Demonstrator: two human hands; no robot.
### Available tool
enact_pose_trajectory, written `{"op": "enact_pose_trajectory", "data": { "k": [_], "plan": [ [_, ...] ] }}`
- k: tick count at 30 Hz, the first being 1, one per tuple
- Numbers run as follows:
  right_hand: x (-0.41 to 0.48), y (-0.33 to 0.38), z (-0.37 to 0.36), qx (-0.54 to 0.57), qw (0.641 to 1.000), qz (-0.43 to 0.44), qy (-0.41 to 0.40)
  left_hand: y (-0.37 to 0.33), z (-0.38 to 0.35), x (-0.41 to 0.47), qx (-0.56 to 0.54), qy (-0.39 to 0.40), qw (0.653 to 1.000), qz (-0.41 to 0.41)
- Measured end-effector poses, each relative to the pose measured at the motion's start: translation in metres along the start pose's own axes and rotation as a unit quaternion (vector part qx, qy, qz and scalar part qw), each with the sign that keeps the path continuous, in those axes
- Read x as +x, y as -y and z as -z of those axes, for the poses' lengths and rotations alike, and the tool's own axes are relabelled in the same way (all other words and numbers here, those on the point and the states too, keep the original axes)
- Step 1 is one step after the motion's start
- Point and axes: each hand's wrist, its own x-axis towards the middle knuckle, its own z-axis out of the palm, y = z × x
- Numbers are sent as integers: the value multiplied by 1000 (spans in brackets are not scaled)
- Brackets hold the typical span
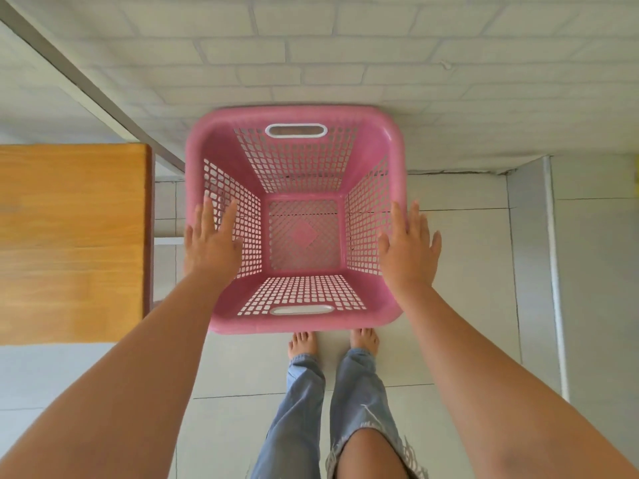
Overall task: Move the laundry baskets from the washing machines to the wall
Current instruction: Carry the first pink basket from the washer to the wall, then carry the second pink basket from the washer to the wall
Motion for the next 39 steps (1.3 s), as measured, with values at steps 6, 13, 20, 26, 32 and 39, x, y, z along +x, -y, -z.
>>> {"op": "enact_pose_trajectory", "data": {
  "k": [6,13,20,26,32,39],
  "plan": [
    [-70,-11,47,-5,1000,7,19,-33,30,-58,-12,57,997,-49],
    [-159,-62,96,20,995,-101,11,-73,93,-108,27,55,984,-169],
    [-248,-114,118,101,971,-216,-16,-149,126,-159,88,62,944,-311],
    [-346,-159,111,165,935,-310,-43,-213,115,-235,118,72,896,-421],
    [-477,-197,88,219,894,-384,-66,-246,84,-342,144,84,858,-486],
    [-625,-241,61,276,822,-485,-113,-276,30,-465,186,100,788,-578]
  ]
}}
